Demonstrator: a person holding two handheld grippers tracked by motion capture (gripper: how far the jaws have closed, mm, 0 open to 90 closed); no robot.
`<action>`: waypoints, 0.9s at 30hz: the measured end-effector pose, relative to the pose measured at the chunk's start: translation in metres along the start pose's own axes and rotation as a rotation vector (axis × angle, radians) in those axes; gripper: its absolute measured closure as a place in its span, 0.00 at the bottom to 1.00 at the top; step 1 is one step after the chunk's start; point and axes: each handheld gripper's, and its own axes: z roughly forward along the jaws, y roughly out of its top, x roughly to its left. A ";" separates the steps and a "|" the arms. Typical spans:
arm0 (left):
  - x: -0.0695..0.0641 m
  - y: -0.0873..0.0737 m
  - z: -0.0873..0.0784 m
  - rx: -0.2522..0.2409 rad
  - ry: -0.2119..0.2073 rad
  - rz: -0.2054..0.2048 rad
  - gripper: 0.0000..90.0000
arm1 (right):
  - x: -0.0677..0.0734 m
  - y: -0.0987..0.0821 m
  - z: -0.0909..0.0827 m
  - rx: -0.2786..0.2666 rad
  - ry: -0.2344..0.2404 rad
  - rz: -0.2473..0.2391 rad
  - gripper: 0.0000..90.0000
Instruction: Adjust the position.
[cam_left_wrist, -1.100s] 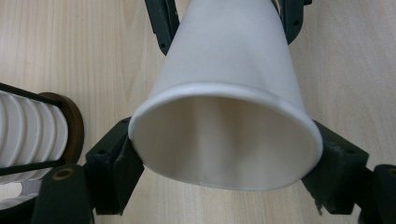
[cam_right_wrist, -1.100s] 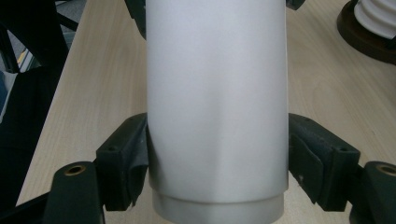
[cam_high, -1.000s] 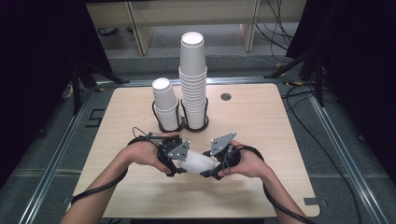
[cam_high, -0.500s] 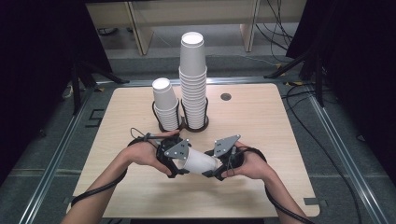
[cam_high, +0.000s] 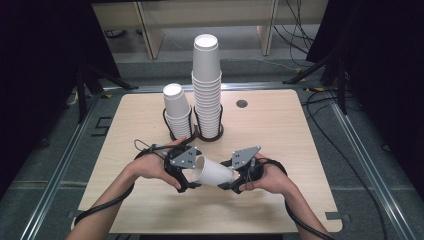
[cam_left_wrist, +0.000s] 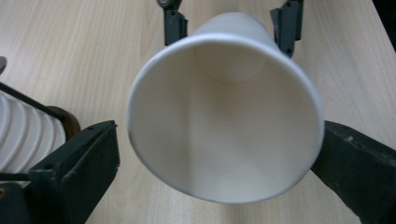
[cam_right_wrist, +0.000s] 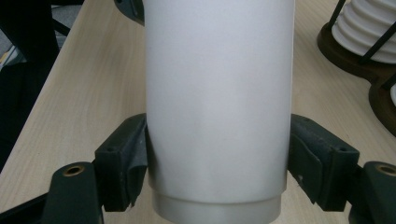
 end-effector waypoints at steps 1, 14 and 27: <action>0.000 -0.002 0.000 -0.017 0.001 -0.013 0.01 | 0.000 0.000 -0.001 -0.004 -0.002 0.001 0.30; 0.002 -0.024 0.007 -0.192 0.031 -0.211 0.00 | -0.001 -0.008 -0.010 -0.081 -0.055 0.003 0.29; -0.003 -0.035 0.015 -0.277 0.057 -0.314 0.00 | -0.001 -0.013 -0.011 -0.124 -0.083 0.016 0.29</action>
